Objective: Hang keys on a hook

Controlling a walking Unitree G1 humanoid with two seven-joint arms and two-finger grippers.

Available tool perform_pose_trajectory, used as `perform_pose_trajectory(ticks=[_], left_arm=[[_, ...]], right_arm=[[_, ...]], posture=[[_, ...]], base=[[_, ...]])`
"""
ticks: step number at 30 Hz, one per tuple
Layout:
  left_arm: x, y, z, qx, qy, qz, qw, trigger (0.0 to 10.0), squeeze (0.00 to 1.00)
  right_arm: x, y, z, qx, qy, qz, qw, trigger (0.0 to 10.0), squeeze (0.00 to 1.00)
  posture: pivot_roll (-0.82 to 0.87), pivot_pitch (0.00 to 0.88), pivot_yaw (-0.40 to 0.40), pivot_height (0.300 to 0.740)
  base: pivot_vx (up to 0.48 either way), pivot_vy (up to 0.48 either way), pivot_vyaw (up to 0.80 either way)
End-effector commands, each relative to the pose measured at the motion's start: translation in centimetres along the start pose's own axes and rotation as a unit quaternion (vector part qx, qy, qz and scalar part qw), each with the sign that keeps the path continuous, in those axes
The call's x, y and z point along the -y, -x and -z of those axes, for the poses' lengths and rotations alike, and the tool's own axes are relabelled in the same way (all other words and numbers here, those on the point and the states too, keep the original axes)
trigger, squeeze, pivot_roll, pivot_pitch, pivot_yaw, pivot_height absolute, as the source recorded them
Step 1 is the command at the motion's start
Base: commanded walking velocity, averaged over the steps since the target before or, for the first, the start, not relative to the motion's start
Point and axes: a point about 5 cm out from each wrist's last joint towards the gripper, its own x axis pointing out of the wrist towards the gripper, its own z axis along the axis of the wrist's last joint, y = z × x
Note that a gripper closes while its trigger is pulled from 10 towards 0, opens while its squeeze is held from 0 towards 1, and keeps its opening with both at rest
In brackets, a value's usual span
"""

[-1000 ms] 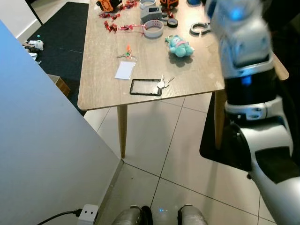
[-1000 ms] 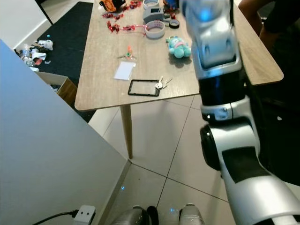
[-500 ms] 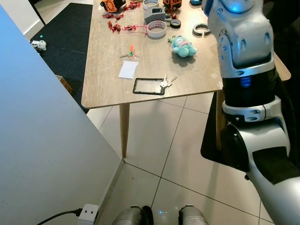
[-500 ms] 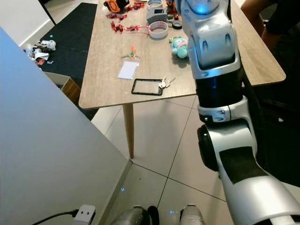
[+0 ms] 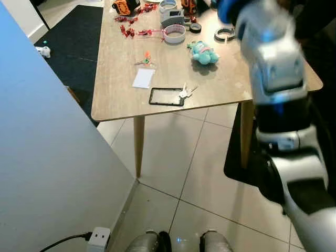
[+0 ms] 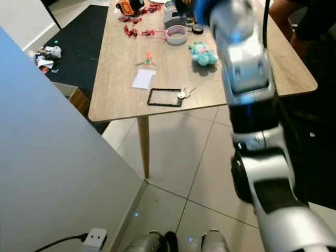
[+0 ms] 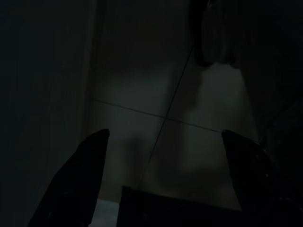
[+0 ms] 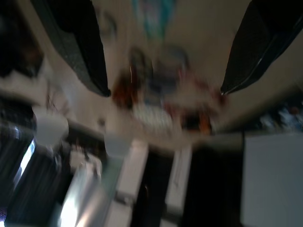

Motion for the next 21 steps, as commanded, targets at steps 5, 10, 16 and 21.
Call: perform_pose_trajectory(ticks=[5,10,16,21], left_arm=[[-0.6,0.4,1.6,-0.021,0.012,-0.010,1.000,10.0,0.00],[-0.6,0.3,1.4,-0.014,0.022,-0.012,1.000,10.0,0.00],[-0.6,0.3,1.2,-0.005,0.028,-0.014,1.000,10.0,0.00],[-0.6,0.3,1.2,-0.010,0.013,-0.010,1.000,10.0,0.00]], right_arm=[[3.1,2.6,6.5,-0.078,0.025,0.062,0.995,10.0,0.00],[3.3,4.3,10.0,-0.116,0.025,0.062,0.991,10.0,0.00],[1.5,6.8,14.0,-0.164,0.012,0.042,0.985,10.0,0.00],[1.5,7.0,14.8,-0.169,0.016,0.047,0.984,10.0,0.00]], posture=[[-0.14,0.215,0.134,0.740],[-0.13,0.194,0.130,0.740],[-0.12,0.173,0.121,0.740],[-0.12,0.161,0.114,0.740]], base=[[0.000,0.000,0.00],[0.000,0.000,0.00],[0.000,0.000,0.00],[0.048,0.000,0.00]])
